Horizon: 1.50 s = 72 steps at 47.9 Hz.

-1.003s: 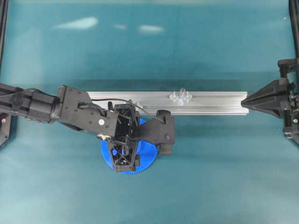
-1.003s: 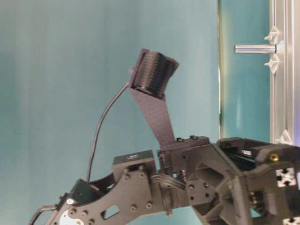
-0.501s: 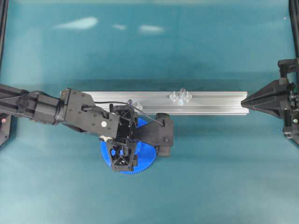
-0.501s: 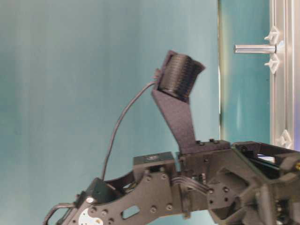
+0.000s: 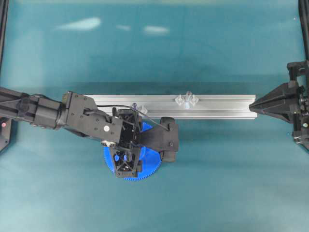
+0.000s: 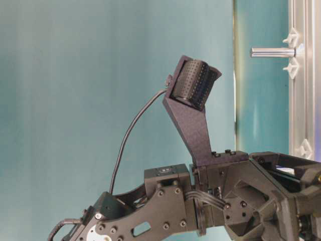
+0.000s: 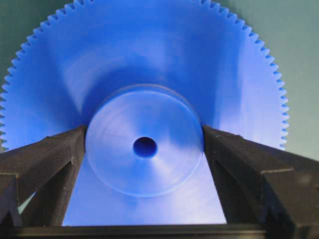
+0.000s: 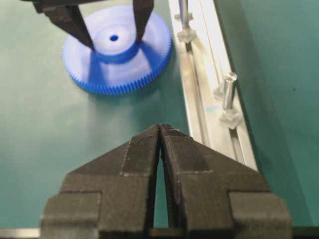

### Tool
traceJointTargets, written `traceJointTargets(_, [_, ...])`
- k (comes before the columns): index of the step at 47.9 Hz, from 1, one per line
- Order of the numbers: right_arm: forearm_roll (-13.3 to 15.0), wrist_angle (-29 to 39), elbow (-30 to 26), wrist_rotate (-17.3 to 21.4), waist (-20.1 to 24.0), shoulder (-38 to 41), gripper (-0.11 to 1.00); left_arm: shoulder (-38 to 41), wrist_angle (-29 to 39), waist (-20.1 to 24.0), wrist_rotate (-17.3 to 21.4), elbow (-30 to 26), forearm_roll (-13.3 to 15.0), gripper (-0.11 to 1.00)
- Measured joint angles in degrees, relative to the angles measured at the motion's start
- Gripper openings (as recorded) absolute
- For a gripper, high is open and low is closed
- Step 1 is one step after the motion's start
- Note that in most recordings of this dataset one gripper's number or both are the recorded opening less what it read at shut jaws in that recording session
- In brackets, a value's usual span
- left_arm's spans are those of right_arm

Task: Insert the large gear onto the shaft.
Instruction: 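Lift the blue gear with the left gripper and turn it upright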

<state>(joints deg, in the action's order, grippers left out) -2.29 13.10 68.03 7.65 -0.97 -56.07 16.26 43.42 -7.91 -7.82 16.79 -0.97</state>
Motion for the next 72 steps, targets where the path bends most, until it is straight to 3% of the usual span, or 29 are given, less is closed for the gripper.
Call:
traceJointTargets(14, [0.00,0.00,0.00,0.00,0.00,0.00,0.12,0.00,0.09,0.00,-0.44,0.00,-0.09,0.93])
traceJointTargets(21, [0.09,0.09,0.00,0.00,0.00,0.00,0.12,0.00,0.09,0.00,-0.09,-0.09,-0.09,0.76])
traceJointTargets(61, [0.00,0.00,0.00,0.00,0.00,-0.97,0.12,-0.09,0.70,0.00,-0.35,-1.67,-0.09,0.76])
traceJointTargets(72, [0.00,0.09,0.44,0.00,0.00,-2.37,0.12,-0.62,6.68,0.00,0.18,-5.27,-0.09,0.76])
